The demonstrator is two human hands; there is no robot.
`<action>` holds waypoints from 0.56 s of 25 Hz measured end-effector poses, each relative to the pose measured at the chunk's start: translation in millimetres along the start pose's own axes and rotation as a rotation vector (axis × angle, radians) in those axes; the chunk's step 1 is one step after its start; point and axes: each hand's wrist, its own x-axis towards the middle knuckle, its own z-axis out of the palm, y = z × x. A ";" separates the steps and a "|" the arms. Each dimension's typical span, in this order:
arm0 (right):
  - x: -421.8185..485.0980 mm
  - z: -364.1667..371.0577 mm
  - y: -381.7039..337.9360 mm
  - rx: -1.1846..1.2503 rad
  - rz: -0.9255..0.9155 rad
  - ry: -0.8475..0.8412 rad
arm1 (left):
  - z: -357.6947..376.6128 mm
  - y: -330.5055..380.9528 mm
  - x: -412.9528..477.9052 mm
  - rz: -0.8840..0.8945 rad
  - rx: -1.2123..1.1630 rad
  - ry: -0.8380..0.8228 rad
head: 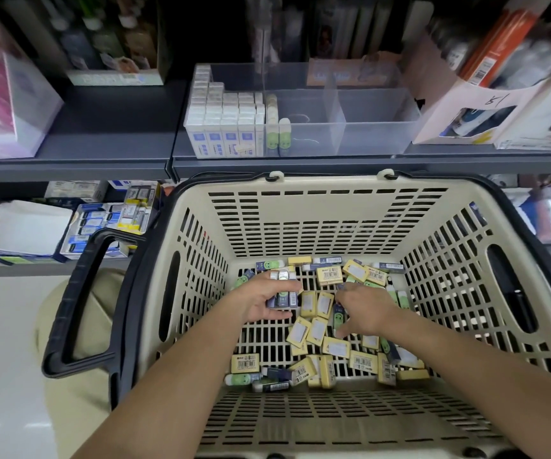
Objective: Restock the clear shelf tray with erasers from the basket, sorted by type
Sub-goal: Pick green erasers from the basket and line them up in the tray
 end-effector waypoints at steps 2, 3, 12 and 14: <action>1.1 2.0 -3.8 -0.067 -0.014 0.031 | 0.7 0.6 0.1 -0.002 -0.008 -0.004; 2.1 2.8 -3.9 -0.063 -0.022 0.046 | 1.4 1.2 -0.5 -0.002 -0.009 -0.007; -6.3 -31.7 -1.0 0.904 -0.131 0.044 | 12.9 22.0 -16.6 0.106 -0.113 -0.087; -14.3 -55.5 2.1 1.122 -0.127 0.119 | 16.3 35.0 -23.2 0.160 -0.033 -0.089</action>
